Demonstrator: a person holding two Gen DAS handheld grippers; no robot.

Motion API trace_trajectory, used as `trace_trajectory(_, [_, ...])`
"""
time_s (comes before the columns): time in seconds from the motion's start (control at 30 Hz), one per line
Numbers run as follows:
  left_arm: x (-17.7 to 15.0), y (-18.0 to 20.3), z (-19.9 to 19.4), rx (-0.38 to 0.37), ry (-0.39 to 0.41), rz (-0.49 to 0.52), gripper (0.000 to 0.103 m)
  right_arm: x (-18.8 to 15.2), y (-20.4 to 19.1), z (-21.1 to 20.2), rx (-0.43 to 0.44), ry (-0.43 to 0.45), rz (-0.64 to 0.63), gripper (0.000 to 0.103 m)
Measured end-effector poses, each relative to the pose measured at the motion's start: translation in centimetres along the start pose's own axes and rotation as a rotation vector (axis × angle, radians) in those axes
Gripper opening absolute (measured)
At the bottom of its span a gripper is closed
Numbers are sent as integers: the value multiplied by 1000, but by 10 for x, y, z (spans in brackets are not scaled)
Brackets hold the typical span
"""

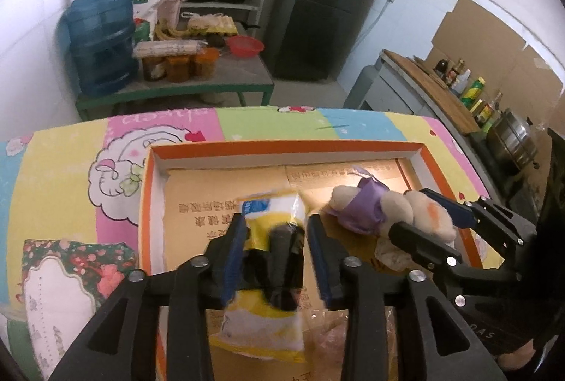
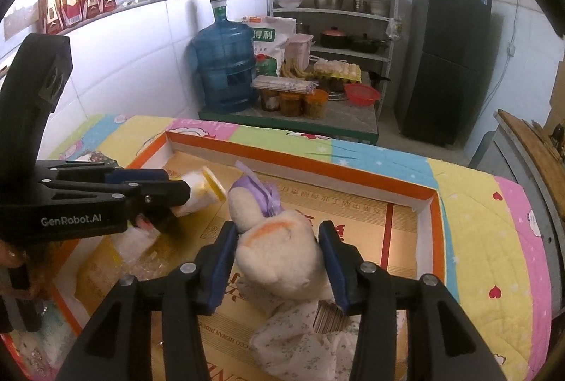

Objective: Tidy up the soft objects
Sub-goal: 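Open the right gripper releasing the bunny while the left gripper releases the snack bag, then withdraw both grippers from the box toward the items on the quilt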

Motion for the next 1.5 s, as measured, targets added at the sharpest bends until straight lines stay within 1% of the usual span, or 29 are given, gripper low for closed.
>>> trace_trajectory(0.03, [1,1,-3,2,13,6,54,0,0,-1,-2,1,0,48])
trace_trajectory(0.07, [2,2,-5,1,23,11,60,0,0,-1,-4,3,-1,49])
trace_trajectory(0.13, [4,4,-10,3,45,18,64,-1,1,-3,-4,3,1,50])
trace_trajectory(0.3, [5,8,-22,-1,72,29,65,-2,3,-8,-10,6,20,62])
trace_trajectory(0.37, [5,11,-28,-2,82,40,65,-3,5,-11,-6,8,31,69])
trace_trajectory(0.43, [5,15,-36,0,96,56,65,-3,7,-15,-2,11,41,72])
trace_trajectory(0.6, [4,24,-54,-6,125,88,65,-4,11,-27,-5,29,76,72])
trace_trajectory(0.83, [0,42,-91,-41,183,122,65,-3,16,-59,-8,85,132,72])
trace_trajectory(0.97, [-3,49,-112,-43,212,148,65,-3,14,-78,-16,111,146,72])
trace_trajectory(1.07, [-6,53,-128,-32,233,167,65,-4,13,-90,-23,128,153,72])
trace_trajectory(1.23, [-16,58,-157,16,277,220,65,-6,4,-111,-23,149,152,72])
trace_trajectory(1.5, [-40,53,-201,43,328,234,65,-12,-25,-140,-19,178,122,72])
Point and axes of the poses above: each gripper's, at about its wrist camera, not at the fingertips, and z roughly the way its jaws point, y to its right, x to its top, the point moved 9 cm from there along z, roughly the way its jaws point, and after that the axes turned 15 degrees about -x, right-handed, at the moved point
